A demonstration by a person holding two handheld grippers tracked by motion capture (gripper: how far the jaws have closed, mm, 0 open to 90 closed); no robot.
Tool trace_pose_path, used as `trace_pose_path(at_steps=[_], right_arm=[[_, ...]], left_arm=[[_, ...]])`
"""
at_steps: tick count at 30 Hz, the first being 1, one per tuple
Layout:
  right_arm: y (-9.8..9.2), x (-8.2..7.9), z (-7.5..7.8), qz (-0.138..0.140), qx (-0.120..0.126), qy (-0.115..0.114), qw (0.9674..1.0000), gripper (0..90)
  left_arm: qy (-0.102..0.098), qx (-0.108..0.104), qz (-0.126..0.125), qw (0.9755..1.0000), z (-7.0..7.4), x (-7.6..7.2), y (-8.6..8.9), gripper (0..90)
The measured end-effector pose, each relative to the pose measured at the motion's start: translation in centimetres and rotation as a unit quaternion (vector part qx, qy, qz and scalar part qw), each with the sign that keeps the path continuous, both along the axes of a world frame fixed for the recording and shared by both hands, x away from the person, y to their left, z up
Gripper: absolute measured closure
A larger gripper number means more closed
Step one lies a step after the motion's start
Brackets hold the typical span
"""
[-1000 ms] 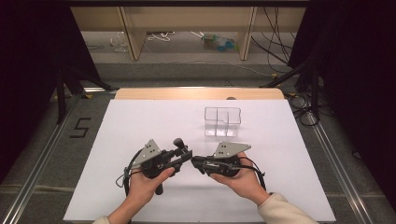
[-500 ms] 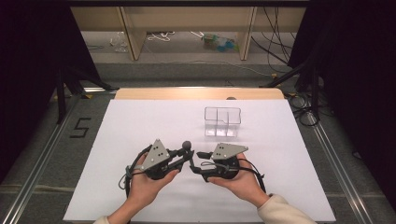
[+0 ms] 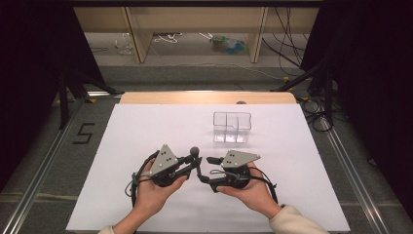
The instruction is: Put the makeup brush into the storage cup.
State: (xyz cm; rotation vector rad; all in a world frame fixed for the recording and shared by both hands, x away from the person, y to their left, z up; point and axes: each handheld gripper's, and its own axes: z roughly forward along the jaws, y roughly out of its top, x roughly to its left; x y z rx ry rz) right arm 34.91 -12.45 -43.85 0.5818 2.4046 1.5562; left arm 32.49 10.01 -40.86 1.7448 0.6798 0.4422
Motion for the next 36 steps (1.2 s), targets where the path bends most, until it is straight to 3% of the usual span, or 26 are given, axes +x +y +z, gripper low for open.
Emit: trace_pose_path(at_steps=[4,14,27,29,36], right_arm=[[0.2,0.1,-0.2,-0.004,0.007,-0.009,0.9999,38.0],[0.4,0.1,-0.3,-0.011,0.007,-0.006,0.9999,51.6],[0.3,0.0,-0.4,-0.026,0.016,-0.015,0.9994,60.8],[0.3,0.0,-0.4,-0.024,0.027,-0.011,0.9993,62.2],[0.1,0.0,-0.4,-0.027,0.034,-0.014,0.999,72.0]], left_arm=[[0.005,0.002,-0.003,1.0,-0.1,0.1,-0.5,78.1],[0.013,0.006,-0.015,0.9998,-0.3,0.2,-2.0,78.1],[0.013,0.002,-0.01,0.9999,-0.3,0.2,-2.1,78.1],[0.013,0.002,-0.01,0.9999,-0.2,0.2,-2.1,78.1],[0.016,-0.001,-0.009,0.9998,-0.5,0.3,-2.1,78.0]])
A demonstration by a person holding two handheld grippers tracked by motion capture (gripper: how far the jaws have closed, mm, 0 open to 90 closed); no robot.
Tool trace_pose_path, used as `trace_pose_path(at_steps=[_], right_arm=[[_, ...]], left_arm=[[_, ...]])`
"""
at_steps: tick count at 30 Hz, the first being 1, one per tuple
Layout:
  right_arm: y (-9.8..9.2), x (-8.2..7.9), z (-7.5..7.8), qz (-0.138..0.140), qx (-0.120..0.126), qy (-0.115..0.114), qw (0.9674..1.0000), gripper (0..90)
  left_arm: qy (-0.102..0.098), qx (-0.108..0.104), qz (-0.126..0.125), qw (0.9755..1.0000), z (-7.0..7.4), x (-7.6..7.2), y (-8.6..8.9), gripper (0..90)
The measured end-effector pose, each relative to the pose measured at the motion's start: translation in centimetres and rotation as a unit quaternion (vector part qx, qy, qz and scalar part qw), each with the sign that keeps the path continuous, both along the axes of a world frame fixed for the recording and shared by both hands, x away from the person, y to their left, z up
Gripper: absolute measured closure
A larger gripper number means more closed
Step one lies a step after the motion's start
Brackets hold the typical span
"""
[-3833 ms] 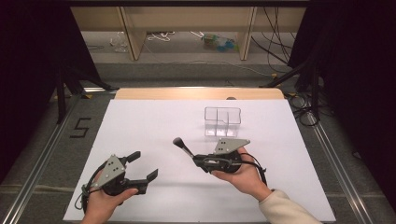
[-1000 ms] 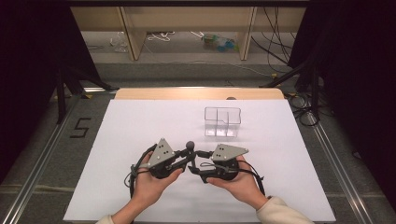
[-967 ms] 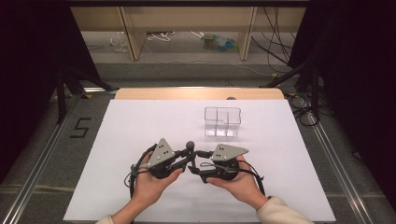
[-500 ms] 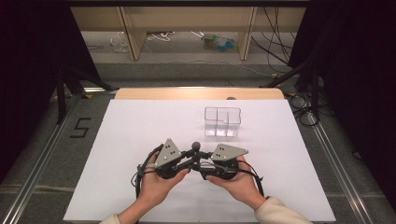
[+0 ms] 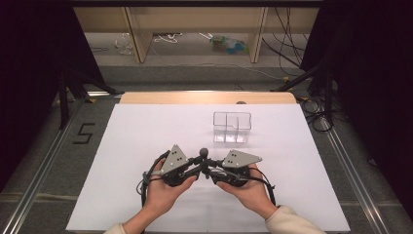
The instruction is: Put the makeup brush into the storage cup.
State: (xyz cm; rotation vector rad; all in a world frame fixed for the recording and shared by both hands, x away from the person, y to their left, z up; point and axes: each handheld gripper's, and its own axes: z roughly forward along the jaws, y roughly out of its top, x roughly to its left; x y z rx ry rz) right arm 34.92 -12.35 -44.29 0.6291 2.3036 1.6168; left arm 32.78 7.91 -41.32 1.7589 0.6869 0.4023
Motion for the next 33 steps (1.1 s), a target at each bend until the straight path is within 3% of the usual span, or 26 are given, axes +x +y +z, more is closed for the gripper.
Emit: trace_pose_path(at_steps=[4,9,14,15,17,21,22,25,26,27,31,33], right_arm=[[-0.1,-0.1,0.1,0.001,-0.002,-0.006,1.0,77.8],[0.0,-0.1,0.0,0.004,-0.001,-0.009,1.0,79.0],[-0.2,-0.2,0.3,0.005,-0.007,-0.015,0.9999,79.5],[-0.2,-0.2,0.3,0.005,-0.007,-0.015,0.9999,79.5],[-0.2,-0.1,0.3,0.006,-0.007,-0.018,0.9998,79.5],[-0.3,0.0,0.1,0.001,-0.008,-0.014,0.9999,79.5],[-0.4,0.1,0.1,0.001,-0.009,-0.01,0.9999,79.5],[-0.6,0.2,0.2,-0.003,-0.008,-0.009,0.9999,79.5],[-0.7,0.3,0.2,-0.005,-0.003,-0.012,0.9999,79.5],[-0.7,0.3,0.2,-0.005,-0.003,-0.012,0.9999,79.5],[-0.8,0.2,0.4,-0.006,-0.003,-0.002,1.0,79.5],[-0.8,0.4,0.4,-0.008,0.001,-0.012,0.9999,79.5]], left_arm=[[0.0,-0.004,0.0,1.0,0.0,0.0,-0.1,78.0],[0.003,-0.01,0.001,1.0,0.0,0.0,0.0,77.9],[-0.009,-0.017,-0.003,0.9998,0.1,0.0,0.0,76.9],[-0.009,-0.017,-0.003,0.9998,0.1,0.0,0.0,74.7],[-0.012,-0.02,0.001,0.9997,0.3,0.0,0.1,62.0],[-0.033,-0.022,0.007,0.9992,1.0,-0.5,0.7,42.2],[-0.041,-0.011,0.007,0.999,1.1,-0.7,1.0,42.2],[-0.048,-0.018,0.004,0.9987,1.1,-1.3,1.5,30.9],[-0.062,-0.012,0.01,0.9979,1.1,-1.2,1.7,27.2],[-0.056,-0.012,0.014,0.9983,1.0,-1.4,1.9,27.2],[-0.065,-0.016,0.007,0.9977,0.7,-1.7,2.7,20.9],[-0.065,-0.016,0.008,0.9977,0.6,-2.0,3.3,19.6]])
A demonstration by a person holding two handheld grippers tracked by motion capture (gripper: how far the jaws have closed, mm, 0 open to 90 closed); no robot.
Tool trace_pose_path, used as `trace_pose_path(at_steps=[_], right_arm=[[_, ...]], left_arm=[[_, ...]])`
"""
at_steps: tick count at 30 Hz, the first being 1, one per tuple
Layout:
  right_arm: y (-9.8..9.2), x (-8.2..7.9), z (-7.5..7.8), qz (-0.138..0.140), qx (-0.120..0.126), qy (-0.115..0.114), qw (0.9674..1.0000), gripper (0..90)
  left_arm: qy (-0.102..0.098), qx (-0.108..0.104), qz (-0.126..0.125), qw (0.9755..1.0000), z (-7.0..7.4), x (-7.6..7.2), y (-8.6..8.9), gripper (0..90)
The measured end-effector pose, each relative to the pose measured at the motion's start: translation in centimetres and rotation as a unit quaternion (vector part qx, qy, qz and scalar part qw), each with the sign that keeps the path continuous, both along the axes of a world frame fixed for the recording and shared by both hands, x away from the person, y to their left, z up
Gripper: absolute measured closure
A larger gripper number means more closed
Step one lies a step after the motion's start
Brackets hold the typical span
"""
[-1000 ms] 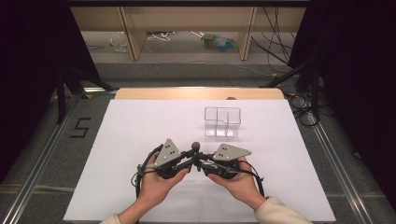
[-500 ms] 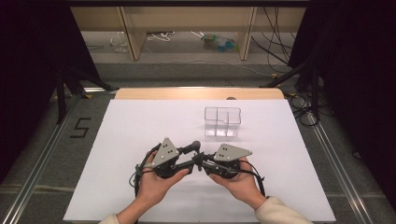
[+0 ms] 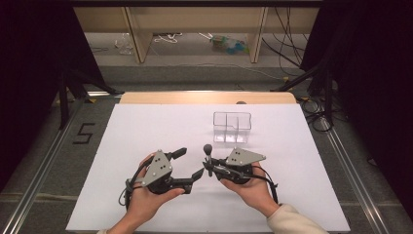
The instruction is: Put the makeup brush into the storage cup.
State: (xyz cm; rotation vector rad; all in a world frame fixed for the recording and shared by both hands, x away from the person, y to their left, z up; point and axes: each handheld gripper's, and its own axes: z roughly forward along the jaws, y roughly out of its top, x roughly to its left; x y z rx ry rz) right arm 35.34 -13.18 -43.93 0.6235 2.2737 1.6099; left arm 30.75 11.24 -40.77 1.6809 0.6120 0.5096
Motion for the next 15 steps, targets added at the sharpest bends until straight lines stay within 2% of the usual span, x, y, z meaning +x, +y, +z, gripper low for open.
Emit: trace_pose_path(at_steps=[2,3,7,10,11,12,13,14,15], right_arm=[[-0.1,0.0,0.0,0.0,-0.001,0.004,1.0,79.5],[-0.1,0.0,0.1,0.003,-0.001,0.014,0.9999,79.5],[-0.3,0.1,0.1,0.001,0.0,0.014,0.9999,79.5],[-0.3,0.2,0.2,0.0,0.003,0.006,1.0,79.5],[-0.3,0.2,0.2,-0.003,0.004,0.001,1.0,79.5],[-0.4,0.2,0.2,-0.003,0.004,0.002,1.0,79.5],[-0.5,0.2,0.3,-0.004,0.002,0.006,1.0,79.5],[-0.5,0.2,0.3,-0.004,0.002,0.006,1.0,79.5],[-0.5,0.2,0.3,-0.004,0.004,0.009,0.9999,79.5]], left_arm=[[-0.002,0.0,-0.001,1.0,-0.1,-0.1,0.4,18.2],[-0.001,-0.001,-0.001,1.0,-0.3,-0.2,0.6,18.2],[-0.004,-0.001,0.001,1.0,-0.8,-0.5,1.6,16.6],[-0.01,0.0,-0.001,0.9999,-0.9,-0.6,2.0,16.2],[-0.018,0.004,0.008,0.9998,-0.9,-0.5,2.3,16.2],[-0.011,0.002,0.009,0.9999,-1.0,-0.6,2.5,16.1],[-0.064,0.048,0.029,0.9964,-0.7,-0.1,3.4,16.1],[-0.068,0.055,0.021,0.996,-0.7,0.0,3.7,16.1],[-0.074,0.061,-0.002,0.9954,-0.7,0.2,4.0,16.1]])
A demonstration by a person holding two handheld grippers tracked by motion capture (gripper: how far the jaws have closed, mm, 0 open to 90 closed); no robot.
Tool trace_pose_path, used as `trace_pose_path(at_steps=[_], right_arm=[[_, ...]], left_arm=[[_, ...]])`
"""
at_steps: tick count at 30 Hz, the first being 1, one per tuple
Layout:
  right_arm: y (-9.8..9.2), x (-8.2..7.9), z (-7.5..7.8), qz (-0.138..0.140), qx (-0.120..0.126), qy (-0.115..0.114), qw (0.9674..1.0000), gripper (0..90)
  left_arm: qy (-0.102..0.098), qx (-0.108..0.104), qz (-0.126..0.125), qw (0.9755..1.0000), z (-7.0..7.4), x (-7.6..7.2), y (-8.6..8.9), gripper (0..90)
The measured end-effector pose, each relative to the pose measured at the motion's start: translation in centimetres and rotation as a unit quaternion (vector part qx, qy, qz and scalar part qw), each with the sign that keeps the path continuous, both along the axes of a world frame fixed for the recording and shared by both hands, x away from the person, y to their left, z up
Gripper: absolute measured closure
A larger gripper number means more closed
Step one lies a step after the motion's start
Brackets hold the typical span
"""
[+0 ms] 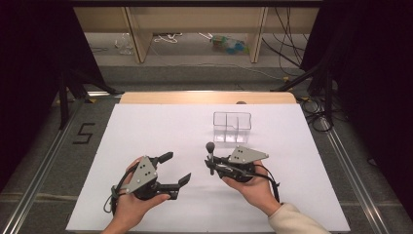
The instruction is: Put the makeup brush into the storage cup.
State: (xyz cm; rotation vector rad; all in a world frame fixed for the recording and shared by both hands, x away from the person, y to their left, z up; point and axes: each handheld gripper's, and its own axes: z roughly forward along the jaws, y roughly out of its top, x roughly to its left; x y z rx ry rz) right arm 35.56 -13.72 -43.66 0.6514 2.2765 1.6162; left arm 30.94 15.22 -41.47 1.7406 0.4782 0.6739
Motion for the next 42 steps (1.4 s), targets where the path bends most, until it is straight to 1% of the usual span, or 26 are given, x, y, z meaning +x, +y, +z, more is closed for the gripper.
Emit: trace_pose_path(at_steps=[2,3,6,9,10,11,12,16,18,19,20,22,23,24,25,26,27,28,29,30,31,32,33,34,38,42], right_arm=[[0.0,0.0,0.0,0.004,0.005,0.004,1.0,79.5],[-0.2,0.0,0.1,-0.001,-0.002,0.003,1.0,79.5],[-0.2,0.1,0.1,0.001,0.006,0.002,1.0,79.5],[-0.2,0.1,0.2,-0.004,0.003,0.0,1.0,79.5],[-0.2,0.0,0.3,-0.003,0.001,0.0,1.0,79.5],[-0.2,0.0,0.3,-0.003,0.001,0.0,1.0,79.5],[-0.2,0.0,0.3,-0.004,0.004,0.0,1.0,79.5],[-0.3,0.1,0.3,-0.003,0.004,0.002,1.0,79.5],[-0.4,0.1,0.4,-0.003,0.007,0.0,1.0,79.5],[-0.4,0.2,0.4,-0.006,0.006,-0.004,1.0,79.5],[-0.5,0.3,0.5,-0.007,0.004,-0.011,0.9999,79.5],[-0.6,0.3,0.5,-0.007,0.004,-0.011,0.9999,79.5],[-0.5,0.4,0.5,-0.007,0.009,-0.011,0.9999,79.5],[-0.6,0.4,0.6,-0.008,0.006,-0.01,0.9999,79.5],[-0.6,0.3,0.6,-0.006,0.008,0.001,0.9999,79.5],[-0.6,0.3,0.6,-0.007,0.008,0.001,0.9999,79.5],[-0.6,0.3,0.6,-0.008,0.008,0.0,0.9999,79.5],[-0.8,0.3,0.7,-0.011,0.007,-0.002,0.9999,79.5],[-0.8,0.3,0.7,-0.011,0.007,-0.002,0.9999,79.5],[-0.8,0.4,0.6,-0.014,0.011,-0.004,0.9998,79.5],[-0.8,0.4,0.6,-0.014,0.011,-0.004,0.9998,79.5],[-0.9,0.6,0.7,-0.015,0.01,-0.012,0.9998,79.5],[-0.9,0.6,0.7,-0.015,0.01,-0.012,0.9998,79.5],[-1.0,0.5,0.7,-0.016,0.013,-0.002,0.9998,79.5],[-1.1,0.6,0.8,-0.018,0.013,-0.004,0.9997,79.5],[-1.1,0.6,0.8,-0.018,0.012,-0.004,0.9998,79.5]], left_arm=[[-0.01,0.008,-0.012,0.9999,0.0,0.2,0.4,16.0],[-0.012,0.007,-0.011,0.9999,0.0,0.2,0.6,16.0],[-0.012,0.002,-0.007,0.9999,0.0,0.0,1.2,15.8],[-0.01,-0.002,-0.002,0.9999,0.0,-0.2,1.5,15.8],[0.05,-0.072,0.02,0.9959,-0.5,-1.2,0.9,15.8],[0.047,-0.066,0.019,0.9965,-0.5,-1.2,1.2,15.8],[0.053,-0.073,0.024,0.9957,-0.6,-1.3,1.3,15.8],[0.051,-0.072,0.028,0.9957,-0.8,-1.4,2.2,15.8],[0.048,-0.072,0.028,0.9958,-0.9,-1.4,2.4,15.9],[0.053,-0.071,0.032,0.9955,-1.0,-1.6,2.6,15.9],[0.051,-0.071,0.032,0.9956,-1.0,-1.7,2.8,15.9],[0.051,-0.071,0.034,0.9956,-1.1,-1.8,3.0,15.9],[0.048,-0.068,0.034,0.9959,-1.1,-1.8,3.1,15.9],[0.053,-0.074,0.036,0.9952,-1.1,-1.9,3.2,15.9],[0.045,-0.07,0.032,0.996,-1.2,-1.8,3.4,15.9],[0.051,-0.072,0.038,0.9954,-1.2,-1.9,3.6,15.9],[0.047,-0.069,0.036,0.9959,-1.2,-1.9,3.7,15.9],[0.05,-0.073,0.038,0.9953,-1.3,-2.0,3.8,15.8],[0.044,-0.072,0.035,0.9958,-1.3,-1.9,4.0,15.8],[0.05,-0.073,0.04,0.9953,-1.4,-2.1,4.1,15.8],[0.05,-0.073,0.04,0.9953,-1.4,-2.1,4.1,15.8],[0.045,-0.069,0.039,0.9959,-1.4,-2.1,4.3,15.8],[0.045,-0.069,0.039,0.9959,-1.4,-2.1,4.3,15.8],[0.045,-0.07,0.041,0.9957,-1.5,-2.2,4.4,15.8],[0.048,-0.077,0.04,0.9951,-1.7,-2.3,4.5,15.8],[0.047,-0.073,0.042,0.9953,-1.7,-2.4,4.6,15.8]])
